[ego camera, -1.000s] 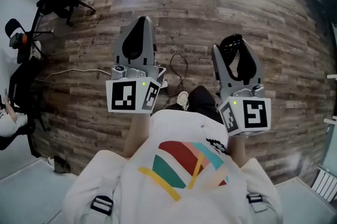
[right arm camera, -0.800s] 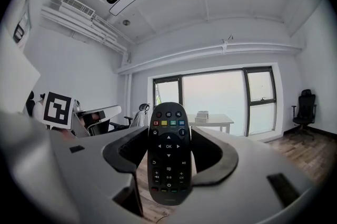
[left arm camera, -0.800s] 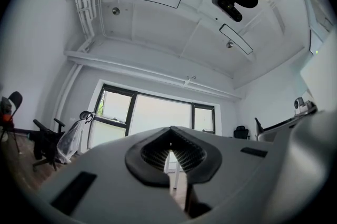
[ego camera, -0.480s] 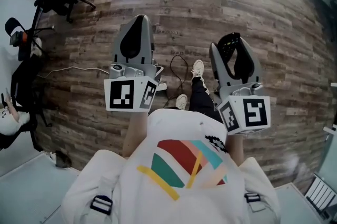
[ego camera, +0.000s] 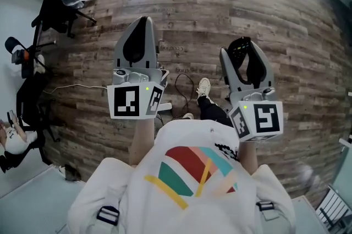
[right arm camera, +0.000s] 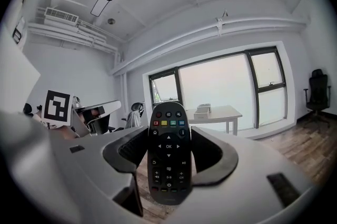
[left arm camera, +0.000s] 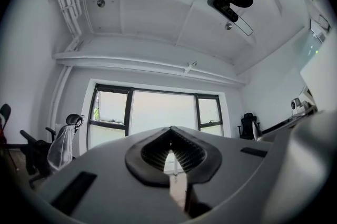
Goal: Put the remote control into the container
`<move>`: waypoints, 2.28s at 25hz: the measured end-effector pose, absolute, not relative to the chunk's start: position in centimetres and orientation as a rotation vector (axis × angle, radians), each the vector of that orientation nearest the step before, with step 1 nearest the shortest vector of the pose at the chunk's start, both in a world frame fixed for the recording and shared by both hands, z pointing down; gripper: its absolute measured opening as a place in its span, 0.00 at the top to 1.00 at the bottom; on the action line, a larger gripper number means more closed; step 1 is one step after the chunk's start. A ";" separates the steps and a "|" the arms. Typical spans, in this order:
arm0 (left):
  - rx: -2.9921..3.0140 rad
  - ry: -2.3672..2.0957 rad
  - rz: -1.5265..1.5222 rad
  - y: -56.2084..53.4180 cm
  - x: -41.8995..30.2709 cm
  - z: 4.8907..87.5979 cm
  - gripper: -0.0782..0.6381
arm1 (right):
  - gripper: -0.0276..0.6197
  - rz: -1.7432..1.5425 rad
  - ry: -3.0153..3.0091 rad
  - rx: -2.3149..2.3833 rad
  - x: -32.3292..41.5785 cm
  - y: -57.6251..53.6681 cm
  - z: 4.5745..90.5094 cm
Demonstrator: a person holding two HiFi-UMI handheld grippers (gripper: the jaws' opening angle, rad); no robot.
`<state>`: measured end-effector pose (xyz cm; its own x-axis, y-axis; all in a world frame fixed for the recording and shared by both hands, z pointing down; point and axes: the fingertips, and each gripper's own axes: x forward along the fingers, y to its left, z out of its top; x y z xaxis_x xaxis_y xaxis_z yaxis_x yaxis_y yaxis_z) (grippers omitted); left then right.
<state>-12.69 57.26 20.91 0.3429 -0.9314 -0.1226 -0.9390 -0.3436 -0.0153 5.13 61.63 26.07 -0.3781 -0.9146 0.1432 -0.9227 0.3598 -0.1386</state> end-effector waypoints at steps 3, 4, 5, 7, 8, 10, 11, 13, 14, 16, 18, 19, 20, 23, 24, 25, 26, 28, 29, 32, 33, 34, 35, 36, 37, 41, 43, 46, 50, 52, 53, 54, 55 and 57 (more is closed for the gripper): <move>-2.480 1.786 0.141 54.7 -12.2 20.9 0.88 | 0.56 0.302 -2.559 1.709 6.3 58.4 26.0; -2.471 1.803 0.134 53.9 -12.2 21.1 0.88 | 0.56 0.304 -2.564 1.694 6.4 57.4 26.1; -2.462 1.821 0.126 53.3 -12.3 21.3 0.88 | 0.56 0.305 -2.571 1.676 6.4 56.6 26.2; -2.442 1.855 0.116 52.1 -12.6 21.6 0.88 | 0.56 0.302 -2.587 1.639 6.2 55.1 26.4; -2.429 1.868 0.117 51.6 -12.7 21.6 0.88 | 0.56 0.297 -2.597 1.623 6.1 54.5 26.4; -2.402 1.882 0.123 50.8 -12.8 21.2 0.88 | 0.56 0.285 -2.618 1.601 6.1 53.4 26.2; -2.390 1.883 0.126 50.4 -12.7 21.0 0.88 | 0.56 0.280 -2.628 1.594 6.1 52.8 26.1; -2.373 1.877 0.128 49.9 -12.4 20.8 0.88 | 0.56 0.278 -2.642 1.582 6.3 52.1 26.0; -2.368 1.875 0.125 49.8 -12.4 20.8 0.88 | 0.56 0.278 -2.646 1.576 6.3 51.8 26.1; -2.364 1.877 0.116 49.4 -12.3 21.0 0.88 | 0.56 0.277 -2.650 1.565 6.3 51.4 26.2; -2.356 1.878 0.116 49.2 -12.3 20.8 0.88 | 0.56 0.279 -2.654 1.562 6.4 51.0 26.2; -2.348 1.878 0.118 49.1 -12.3 20.6 0.88 | 0.56 0.278 -2.655 1.562 6.4 50.7 26.1; -2.340 1.877 0.120 49.0 -12.3 20.4 0.88 | 0.56 0.275 -2.657 1.561 6.4 50.5 26.0; -2.347 1.872 0.123 48.2 -12.5 20.4 0.88 | 0.56 0.263 -2.664 1.556 6.3 49.9 25.8; -2.355 1.868 0.128 47.7 -12.6 20.5 0.88 | 0.56 0.258 -2.665 1.556 6.2 49.7 25.8; -2.361 1.862 0.133 47.3 -12.6 20.6 0.88 | 0.56 0.251 -2.664 1.559 6.1 49.5 25.7; -2.364 1.855 0.138 46.8 -12.6 20.6 0.88 | 0.56 0.243 -2.660 1.563 6.2 49.2 25.7; -2.368 1.837 0.145 45.7 -12.2 20.3 0.88 | 0.56 0.229 -2.648 1.579 6.5 48.4 25.5; -2.371 1.824 0.149 45.1 -11.8 20.1 0.88 | 0.56 0.228 -2.641 1.593 6.9 47.9 25.4; -2.394 1.790 0.154 43.3 -11.1 20.1 0.88 | 0.56 0.240 -2.617 1.640 7.9 46.7 25.4; -2.402 1.786 0.155 42.7 -11.0 20.3 0.88 | 0.56 0.239 -2.608 1.650 8.0 46.3 25.6; -2.412 1.783 0.157 41.9 -11.0 20.6 0.88 | 0.56 0.235 -2.598 1.657 8.0 45.8 25.7; -2.423 1.777 0.159 41.1 -11.0 20.8 0.88 | 0.56 0.234 -2.591 1.664 8.0 45.3 25.9; -2.434 1.766 0.159 40.2 -10.9 21.0 0.88 | 0.56 0.238 -2.586 1.670 8.0 44.6 26.0; -2.444 1.753 0.159 39.2 -10.7 21.1 0.88 | 0.56 0.245 -2.582 1.673 7.9 43.8 26.2; -2.458 1.737 0.184 34.3 -10.3 20.6 0.88 | 0.56 0.227 -2.595 1.638 6.7 39.5 25.8; -2.447 1.744 0.197 32.4 -10.5 20.3 0.88 | 0.56 0.215 -2.615 1.618 6.1 37.6 25.2; -2.436 1.770 0.206 29.5 -11.1 20.0 0.88 | 0.56 0.221 -2.597 1.604 6.0 34.2 25.2; -2.440 1.827 0.224 26.6 -13.7 20.6 0.88 | 0.56 0.249 -2.591 1.569 4.3 30.4 25.3; -2.434 1.848 0.225 24.8 -14.9 20.6 0.88 | 0.56 0.249 -2.587 1.554 3.5 28.7 25.1; -2.432 1.851 0.226 23.8 -15.2 20.5 0.88 | 0.56 0.245 -2.583 1.550 3.1 27.8 25.0; -2.433 1.848 0.229 22.8 -15.4 20.4 0.88 | 0.56 0.239 -2.578 1.548 2.9 26.9 24.9; -2.436 1.840 0.235 21.8 -15.4 20.3 0.88 | 0.56 0.232 -2.574 1.547 2.8 26.1 24.7; -2.445 1.819 0.246 20.0 -15.2 20.1 0.88 | 0.56 0.214 -2.565 1.553 2.6 24.6 24.3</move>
<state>-15.20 20.02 20.13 0.2807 -0.9431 -0.1786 -0.9566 -0.2900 0.0281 2.62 24.65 24.30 -0.4595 -0.8679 0.1890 -0.8872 0.4586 -0.0510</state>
